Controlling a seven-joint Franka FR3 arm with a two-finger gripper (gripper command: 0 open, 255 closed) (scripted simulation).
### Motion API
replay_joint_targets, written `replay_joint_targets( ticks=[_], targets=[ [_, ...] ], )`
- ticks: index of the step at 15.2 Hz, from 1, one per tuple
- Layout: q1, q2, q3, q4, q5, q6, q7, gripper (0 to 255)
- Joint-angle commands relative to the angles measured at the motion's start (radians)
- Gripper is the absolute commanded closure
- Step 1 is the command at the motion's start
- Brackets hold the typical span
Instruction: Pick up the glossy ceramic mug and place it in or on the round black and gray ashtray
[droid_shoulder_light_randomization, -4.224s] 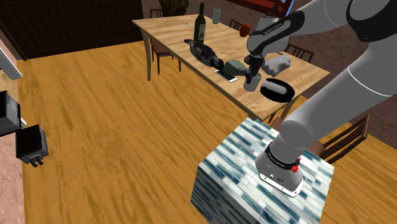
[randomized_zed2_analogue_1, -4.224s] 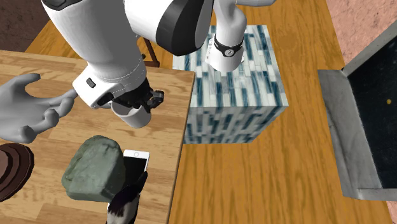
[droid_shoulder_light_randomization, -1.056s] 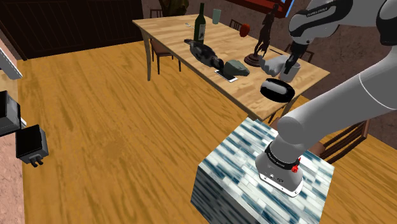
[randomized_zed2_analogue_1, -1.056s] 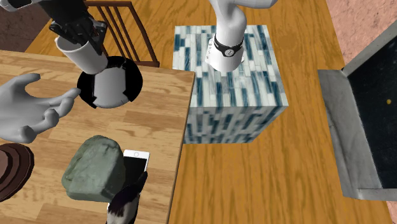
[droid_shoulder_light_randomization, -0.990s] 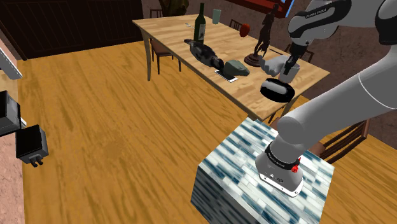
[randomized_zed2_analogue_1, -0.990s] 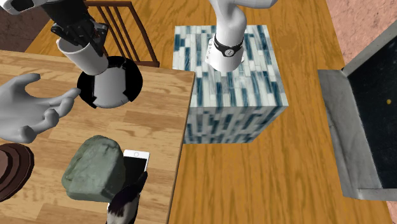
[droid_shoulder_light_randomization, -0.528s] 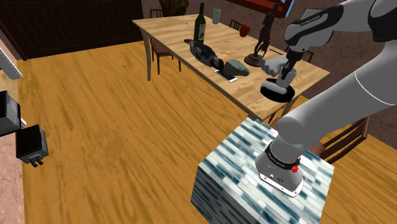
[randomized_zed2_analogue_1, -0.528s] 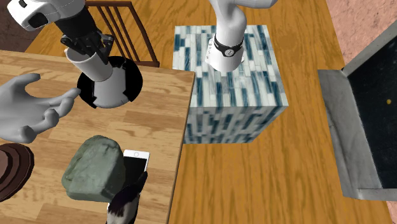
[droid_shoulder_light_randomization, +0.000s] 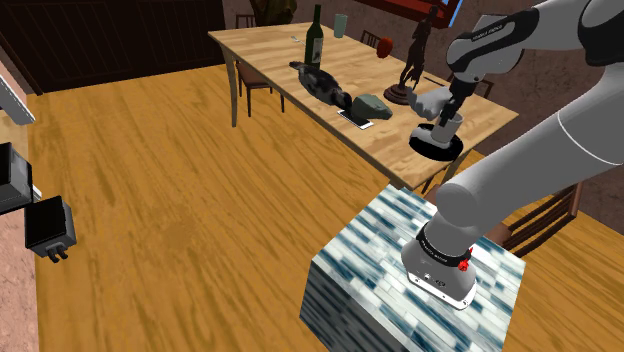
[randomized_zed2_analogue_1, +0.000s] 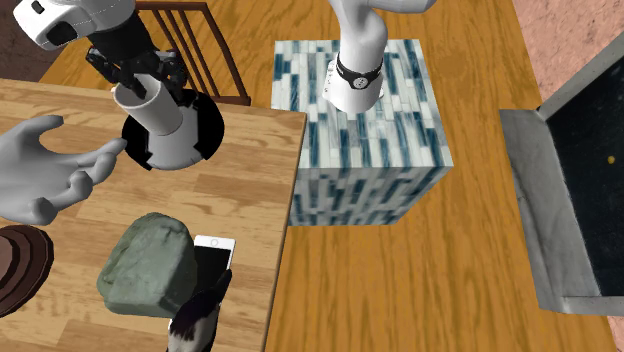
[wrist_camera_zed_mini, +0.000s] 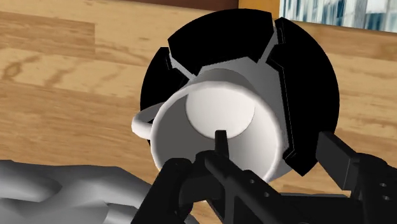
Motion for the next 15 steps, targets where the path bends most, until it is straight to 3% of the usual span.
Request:
replay_joint_targets(
  ticks=[1, 4, 8, 15],
  targets=[
    [0.0, 0.0, 0.0, 0.0, 0.0, 0.0, 0.0, 0],
    [0.0, 0.0, 0.0, 0.0, 0.0, 0.0, 0.0, 0],
    [-0.004, -0.066, 0.041, 0.078, -0.011, -0.141, 0.017, 0],
    [-0.004, -0.066, 0.042, 0.078, -0.011, -0.141, 0.017, 0]
  ],
)
